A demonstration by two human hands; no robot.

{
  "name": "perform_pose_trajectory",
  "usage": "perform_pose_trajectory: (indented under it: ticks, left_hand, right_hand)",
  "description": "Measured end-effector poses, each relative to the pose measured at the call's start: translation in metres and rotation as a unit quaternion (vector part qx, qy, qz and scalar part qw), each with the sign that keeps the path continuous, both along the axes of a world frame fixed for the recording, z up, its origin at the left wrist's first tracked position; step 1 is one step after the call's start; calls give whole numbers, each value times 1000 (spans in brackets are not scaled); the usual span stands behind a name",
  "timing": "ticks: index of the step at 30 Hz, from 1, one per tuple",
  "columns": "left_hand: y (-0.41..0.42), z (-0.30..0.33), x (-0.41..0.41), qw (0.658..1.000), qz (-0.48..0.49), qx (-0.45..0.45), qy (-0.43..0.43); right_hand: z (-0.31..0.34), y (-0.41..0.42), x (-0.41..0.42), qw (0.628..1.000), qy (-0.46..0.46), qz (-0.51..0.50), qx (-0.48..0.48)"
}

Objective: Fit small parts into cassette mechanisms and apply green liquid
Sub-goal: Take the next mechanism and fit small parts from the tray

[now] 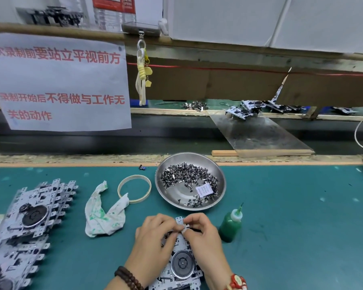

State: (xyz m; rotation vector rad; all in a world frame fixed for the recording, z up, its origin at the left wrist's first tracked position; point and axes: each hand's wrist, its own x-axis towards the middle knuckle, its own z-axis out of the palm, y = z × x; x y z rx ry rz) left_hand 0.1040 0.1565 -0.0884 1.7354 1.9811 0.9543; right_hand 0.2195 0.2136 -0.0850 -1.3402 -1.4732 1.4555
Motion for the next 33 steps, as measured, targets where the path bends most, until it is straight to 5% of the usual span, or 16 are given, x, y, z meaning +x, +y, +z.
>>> perform_pose_trajectory:
  ticks: [9, 14, 20, 24, 29, 33]
  left_hand:
    - [-2, -3, -2, 999, -20, 18, 33]
    - [-5, -2, -1, 999, -25, 25, -5]
    - [-13, -3, 7, 997, -37, 35, -51]
    - [-17, 1, 9, 996, 10, 42, -82]
    - [-26, 6, 6, 985, 134, 37, -103]
    - [-40, 8, -1, 976, 170, -49, -128]
  right_hand:
    - [2, -7, 2, 1000, -1, 19, 9]
    - [4, -19, 21, 997, 71, 27, -10]
    - [1, -31, 56, 980, 120, -158, 11]
    - [1, -15, 73, 965, -25, -228, 130]
    - [7, 16, 74, 972, -171, -86, 134]
    - [2, 20, 62, 975, -182, -30, 121]
